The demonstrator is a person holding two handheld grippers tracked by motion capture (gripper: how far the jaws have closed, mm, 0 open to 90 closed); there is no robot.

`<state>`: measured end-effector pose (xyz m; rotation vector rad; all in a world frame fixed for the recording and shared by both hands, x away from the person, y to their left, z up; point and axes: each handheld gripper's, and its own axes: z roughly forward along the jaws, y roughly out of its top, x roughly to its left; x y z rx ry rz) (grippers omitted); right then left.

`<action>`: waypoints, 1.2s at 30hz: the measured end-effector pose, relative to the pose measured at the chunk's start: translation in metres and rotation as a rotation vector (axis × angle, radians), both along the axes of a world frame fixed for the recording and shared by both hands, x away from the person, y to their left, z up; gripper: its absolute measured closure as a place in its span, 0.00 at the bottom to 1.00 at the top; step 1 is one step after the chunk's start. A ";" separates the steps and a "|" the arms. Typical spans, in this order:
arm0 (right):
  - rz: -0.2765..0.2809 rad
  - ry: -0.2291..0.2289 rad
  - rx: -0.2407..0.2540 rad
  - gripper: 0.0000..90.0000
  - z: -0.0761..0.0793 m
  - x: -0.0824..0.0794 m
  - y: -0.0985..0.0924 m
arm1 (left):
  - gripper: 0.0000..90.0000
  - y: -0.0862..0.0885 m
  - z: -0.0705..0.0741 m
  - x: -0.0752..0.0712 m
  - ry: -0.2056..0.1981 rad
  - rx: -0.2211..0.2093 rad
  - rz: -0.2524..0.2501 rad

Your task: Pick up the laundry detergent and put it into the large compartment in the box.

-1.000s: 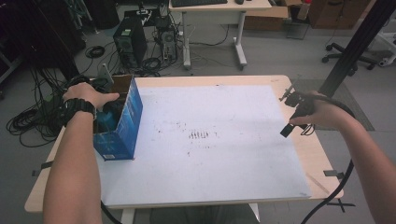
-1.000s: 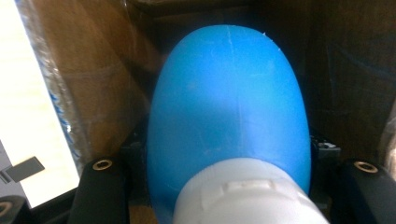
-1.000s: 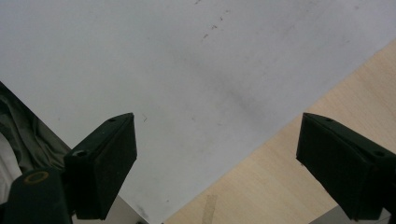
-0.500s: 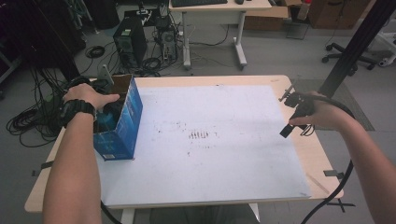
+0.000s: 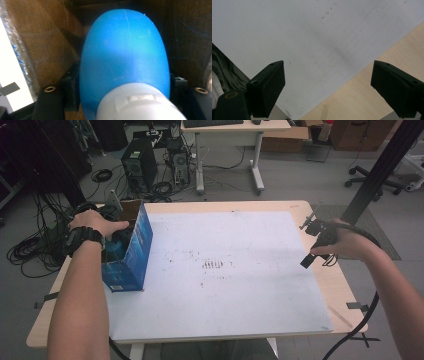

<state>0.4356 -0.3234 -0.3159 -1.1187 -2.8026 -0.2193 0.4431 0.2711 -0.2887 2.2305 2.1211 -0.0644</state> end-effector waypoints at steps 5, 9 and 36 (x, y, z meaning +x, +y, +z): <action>0.004 -0.001 0.001 0.13 0.000 0.000 0.001 | 0.31 0.000 0.002 -0.001 -0.008 -0.013 0.025; 0.005 -0.001 0.001 0.13 0.000 0.001 0.002 | 0.31 0.000 0.004 -0.002 -0.008 -0.009 0.025; 0.011 -0.004 0.007 0.13 0.001 0.000 0.004 | 0.26 -0.006 0.032 -0.006 -0.012 0.030 0.030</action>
